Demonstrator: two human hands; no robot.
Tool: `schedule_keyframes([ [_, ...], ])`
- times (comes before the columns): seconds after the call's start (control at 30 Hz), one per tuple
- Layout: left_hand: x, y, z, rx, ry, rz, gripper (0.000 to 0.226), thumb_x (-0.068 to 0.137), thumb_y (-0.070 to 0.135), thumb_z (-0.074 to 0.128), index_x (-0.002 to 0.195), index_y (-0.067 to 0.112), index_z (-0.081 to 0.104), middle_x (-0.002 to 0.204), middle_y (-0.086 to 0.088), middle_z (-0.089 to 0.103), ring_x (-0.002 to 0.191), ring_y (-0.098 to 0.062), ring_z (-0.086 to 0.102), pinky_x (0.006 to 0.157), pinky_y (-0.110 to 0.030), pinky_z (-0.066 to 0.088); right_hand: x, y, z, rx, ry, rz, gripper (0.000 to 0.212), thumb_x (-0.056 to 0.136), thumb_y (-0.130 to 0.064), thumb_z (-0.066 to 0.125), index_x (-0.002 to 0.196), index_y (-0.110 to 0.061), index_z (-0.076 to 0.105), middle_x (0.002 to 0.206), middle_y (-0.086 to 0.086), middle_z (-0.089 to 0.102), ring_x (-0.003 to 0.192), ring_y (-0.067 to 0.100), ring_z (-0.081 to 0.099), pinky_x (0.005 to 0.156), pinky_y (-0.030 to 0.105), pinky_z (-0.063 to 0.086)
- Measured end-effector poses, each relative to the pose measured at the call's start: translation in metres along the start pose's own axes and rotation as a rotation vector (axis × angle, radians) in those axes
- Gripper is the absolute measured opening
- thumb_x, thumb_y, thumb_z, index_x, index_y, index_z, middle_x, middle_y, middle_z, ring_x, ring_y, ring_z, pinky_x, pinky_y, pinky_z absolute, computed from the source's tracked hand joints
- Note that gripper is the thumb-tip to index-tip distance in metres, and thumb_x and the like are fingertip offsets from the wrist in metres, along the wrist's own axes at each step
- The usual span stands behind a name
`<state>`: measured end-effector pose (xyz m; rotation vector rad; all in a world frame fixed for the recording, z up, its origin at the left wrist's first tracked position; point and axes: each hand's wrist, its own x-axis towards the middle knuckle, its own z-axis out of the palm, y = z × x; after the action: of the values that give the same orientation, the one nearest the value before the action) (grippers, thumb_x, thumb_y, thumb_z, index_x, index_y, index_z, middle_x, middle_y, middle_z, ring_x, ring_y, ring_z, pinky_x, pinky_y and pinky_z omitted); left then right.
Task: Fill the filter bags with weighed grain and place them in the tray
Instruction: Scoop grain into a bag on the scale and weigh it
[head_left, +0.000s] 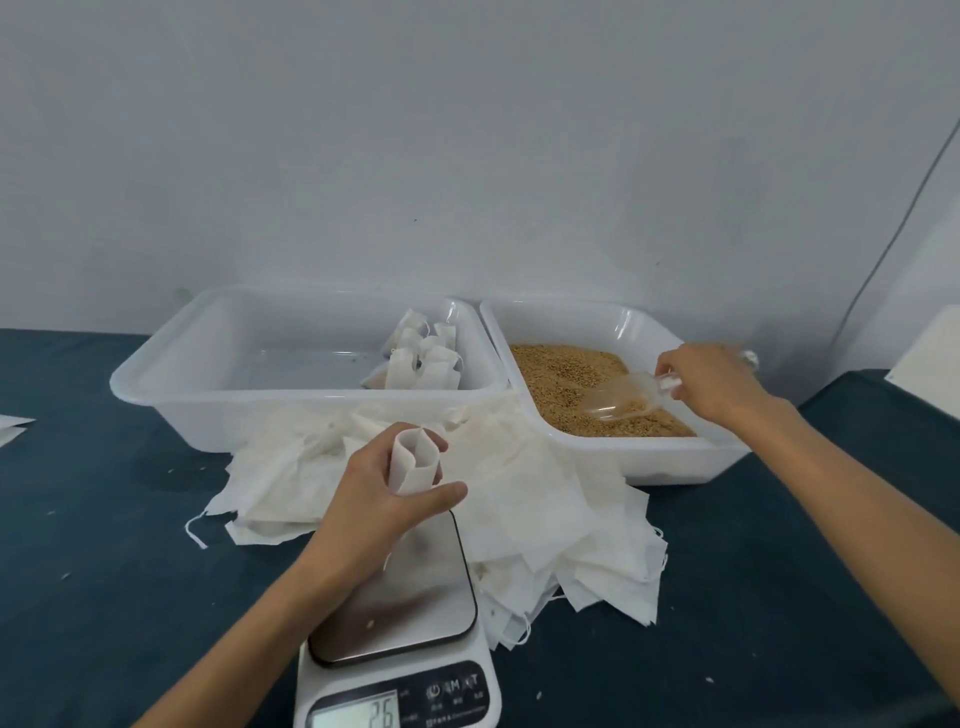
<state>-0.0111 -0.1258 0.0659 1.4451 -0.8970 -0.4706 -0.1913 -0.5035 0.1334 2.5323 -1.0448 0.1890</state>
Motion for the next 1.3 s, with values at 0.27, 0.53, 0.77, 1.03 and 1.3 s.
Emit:
schedule_keyframes([
  [0.27,0.0,0.0,0.001,0.005,0.008,0.006,0.04,0.069,0.029,0.084,0.104,0.019,0.068,0.078,0.003,0.066,0.076,-0.015,0.065,0.077,-0.04,0.057,0.005,-0.023,0.02,0.502,-0.152,0.028,0.027,0.085,-0.016,0.081,0.111,-0.013,0.073,0.113,0.004,0.072,0.108,0.021,0.064,0.093,0.033,0.049],
  [0.53,0.003,-0.004,-0.001,-0.013,0.028,0.037,0.038,0.069,0.027,0.084,0.102,0.018,0.068,0.081,-0.009,0.065,0.071,-0.01,0.062,0.066,-0.019,0.053,-0.013,-0.003,0.03,0.72,-0.095,0.129,0.027,0.087,-0.008,0.077,0.114,-0.007,0.072,0.111,0.007,0.073,0.101,0.019,0.066,0.088,0.026,0.046],
  [0.77,0.002,-0.004,0.002,-0.007,0.028,0.034,0.037,0.068,0.028,0.083,0.099,0.017,0.068,0.081,-0.009,0.065,0.073,-0.013,0.063,0.068,-0.024,0.054,-0.019,-0.006,0.024,0.787,-0.073,0.125,0.028,0.09,-0.011,0.075,0.118,-0.009,0.071,0.115,0.005,0.072,0.107,0.02,0.065,0.096,0.029,0.046],
  [1.03,0.001,-0.005,0.003,0.013,0.015,0.025,0.035,0.068,0.029,0.083,0.097,0.017,0.067,0.086,-0.01,0.067,0.081,-0.03,0.067,0.079,-0.043,0.057,-0.039,-0.038,-0.017,0.998,-0.021,-0.084,0.022,0.095,-0.006,0.067,0.102,-0.026,0.069,0.103,-0.014,0.071,0.098,-0.009,0.065,0.099,0.022,0.05],
  [1.3,-0.003,-0.002,0.004,-0.019,0.003,-0.026,0.041,0.071,0.025,0.084,0.107,0.016,0.067,0.082,-0.004,0.067,0.081,-0.023,0.066,0.09,-0.061,0.056,-0.074,-0.096,-0.076,1.026,-0.011,-0.422,0.023,0.097,-0.011,0.066,0.119,-0.018,0.07,0.113,-0.016,0.072,0.109,-0.005,0.064,0.091,0.007,0.044],
])
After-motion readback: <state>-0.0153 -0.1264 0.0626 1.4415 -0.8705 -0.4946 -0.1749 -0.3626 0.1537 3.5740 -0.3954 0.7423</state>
